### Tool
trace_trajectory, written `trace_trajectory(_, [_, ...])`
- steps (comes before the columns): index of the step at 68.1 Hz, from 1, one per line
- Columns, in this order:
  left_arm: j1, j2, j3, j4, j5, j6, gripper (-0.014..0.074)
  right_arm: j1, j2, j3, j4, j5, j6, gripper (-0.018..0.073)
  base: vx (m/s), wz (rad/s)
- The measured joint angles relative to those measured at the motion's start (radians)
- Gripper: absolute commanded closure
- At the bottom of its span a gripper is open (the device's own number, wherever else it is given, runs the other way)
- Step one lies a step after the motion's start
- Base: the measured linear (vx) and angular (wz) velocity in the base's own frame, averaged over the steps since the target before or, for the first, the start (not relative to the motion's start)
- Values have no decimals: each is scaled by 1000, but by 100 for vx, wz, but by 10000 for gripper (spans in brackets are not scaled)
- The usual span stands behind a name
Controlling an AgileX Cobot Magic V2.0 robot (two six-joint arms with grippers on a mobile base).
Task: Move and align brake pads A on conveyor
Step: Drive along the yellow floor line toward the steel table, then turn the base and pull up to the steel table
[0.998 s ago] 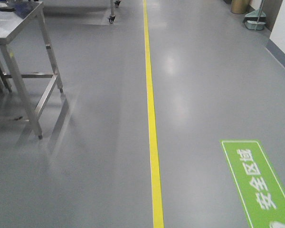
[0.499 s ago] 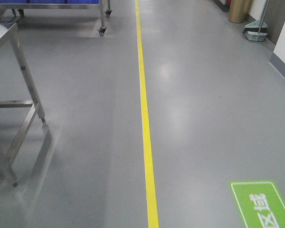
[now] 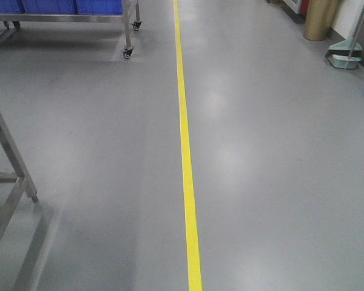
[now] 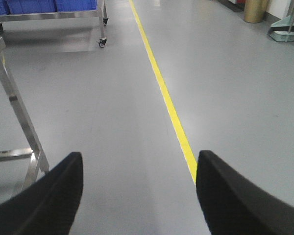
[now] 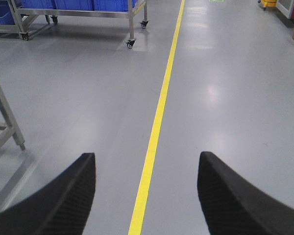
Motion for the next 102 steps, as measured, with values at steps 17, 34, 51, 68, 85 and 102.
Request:
trace_trajectory(17, [0, 0, 0, 0, 0, 0, 114, 0, 0, 0, 0, 0, 0, 127, 71, 4])
trace_trajectory(34, [0, 0, 0, 0, 0, 0, 114, 0, 0, 0, 0, 0, 0, 127, 70, -3])
trace_trajectory(51, [0, 0, 0, 0, 0, 0, 114, 0, 0, 0, 0, 0, 0, 127, 65, 3])
trace_trajectory(68, [0, 0, 0, 0, 0, 0, 114, 0, 0, 0, 0, 0, 0, 127, 59, 12])
trace_trajectory(85, [0, 0, 0, 0, 0, 0, 114, 0, 0, 0, 0, 1, 0, 127, 55, 22])
trace_trajectory(102, [0, 0, 0, 0, 0, 0, 114, 0, 0, 0, 0, 1, 0, 127, 47, 34])
